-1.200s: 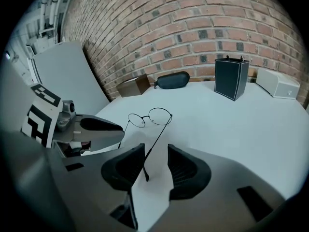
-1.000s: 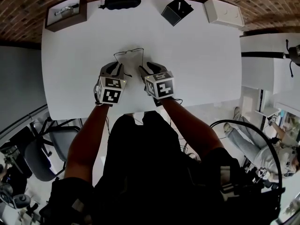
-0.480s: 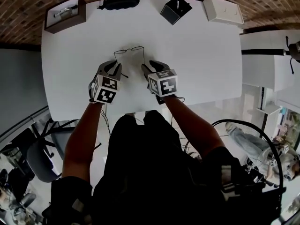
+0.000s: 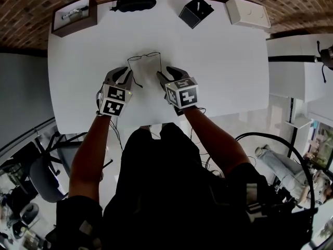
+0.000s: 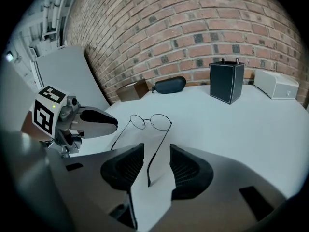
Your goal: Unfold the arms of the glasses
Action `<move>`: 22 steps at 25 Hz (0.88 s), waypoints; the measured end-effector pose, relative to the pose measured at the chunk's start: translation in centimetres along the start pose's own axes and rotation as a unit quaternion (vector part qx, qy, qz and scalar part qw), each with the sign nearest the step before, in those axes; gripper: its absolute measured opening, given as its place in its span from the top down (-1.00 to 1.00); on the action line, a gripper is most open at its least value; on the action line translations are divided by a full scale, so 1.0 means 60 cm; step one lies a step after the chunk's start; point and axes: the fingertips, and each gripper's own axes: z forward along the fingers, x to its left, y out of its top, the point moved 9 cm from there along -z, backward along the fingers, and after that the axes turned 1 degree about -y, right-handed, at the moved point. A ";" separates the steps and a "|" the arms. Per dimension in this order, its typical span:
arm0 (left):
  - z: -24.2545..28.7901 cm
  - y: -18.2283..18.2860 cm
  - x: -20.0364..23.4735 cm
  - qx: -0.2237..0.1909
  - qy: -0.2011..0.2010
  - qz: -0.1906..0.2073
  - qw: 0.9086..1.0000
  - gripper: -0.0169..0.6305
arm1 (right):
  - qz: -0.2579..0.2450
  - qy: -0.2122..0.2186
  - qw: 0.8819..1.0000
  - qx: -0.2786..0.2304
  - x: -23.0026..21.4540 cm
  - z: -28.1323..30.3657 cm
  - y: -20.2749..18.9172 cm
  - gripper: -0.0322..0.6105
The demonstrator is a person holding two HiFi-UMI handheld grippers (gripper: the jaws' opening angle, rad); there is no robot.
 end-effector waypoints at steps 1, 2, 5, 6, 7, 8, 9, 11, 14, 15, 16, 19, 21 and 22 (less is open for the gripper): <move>-0.008 0.006 0.001 -0.013 0.003 -0.017 1.000 0.75 | -0.005 0.002 1.000 -0.012 0.002 -0.004 0.005 0.46; -0.017 0.010 0.001 -0.026 0.007 -0.038 0.999 0.75 | -0.010 0.004 1.000 -0.024 0.005 -0.009 0.012 0.46; -0.047 0.022 0.000 -0.065 0.018 -0.091 0.994 0.75 | -0.021 0.005 0.998 -0.056 0.011 -0.026 0.036 0.46; -0.056 0.026 -0.001 -0.077 0.023 -0.103 0.991 0.75 | -0.025 0.006 0.997 -0.066 0.013 -0.033 0.045 0.46; -0.066 0.031 -0.003 -0.089 0.028 -0.113 0.989 0.75 | -0.029 0.010 0.997 -0.076 0.015 -0.041 0.056 0.46; -0.077 0.035 -0.004 -0.102 0.032 -0.124 0.986 0.76 | -0.035 0.014 0.995 -0.087 0.019 -0.051 0.067 0.46; -0.088 0.041 -0.006 -0.116 0.035 -0.135 0.983 0.80 | -0.042 0.018 0.994 -0.098 0.022 -0.061 0.078 0.47; -0.113 0.055 -0.009 -0.144 0.045 -0.151 0.977 0.85 | -0.060 0.024 0.991 -0.119 0.029 -0.086 0.099 0.56; -0.155 0.080 -0.018 -0.191 0.053 -0.163 0.967 0.91 | -0.077 0.030 0.985 -0.153 0.036 -0.130 0.128 0.74; -0.170 0.089 -0.022 -0.211 0.047 -0.167 0.962 0.91 | -0.078 0.034 0.983 -0.163 0.038 -0.144 0.136 0.76; -0.185 0.098 -0.024 -0.231 0.040 -0.172 0.957 0.91 | -0.078 0.039 0.981 -0.173 0.041 -0.158 0.143 0.78; -0.224 0.122 -0.032 -0.265 0.045 -0.172 0.948 0.91 | -0.085 0.050 0.976 -0.194 0.050 -0.198 0.157 0.81; -0.248 0.137 -0.038 -0.275 0.060 -0.165 0.945 0.91 | -0.095 0.047 0.972 -0.208 0.055 -0.223 0.163 0.82; -0.260 0.144 -0.040 -0.281 0.067 -0.162 0.944 0.91 | -0.098 0.046 0.970 -0.217 0.058 -0.235 0.167 0.82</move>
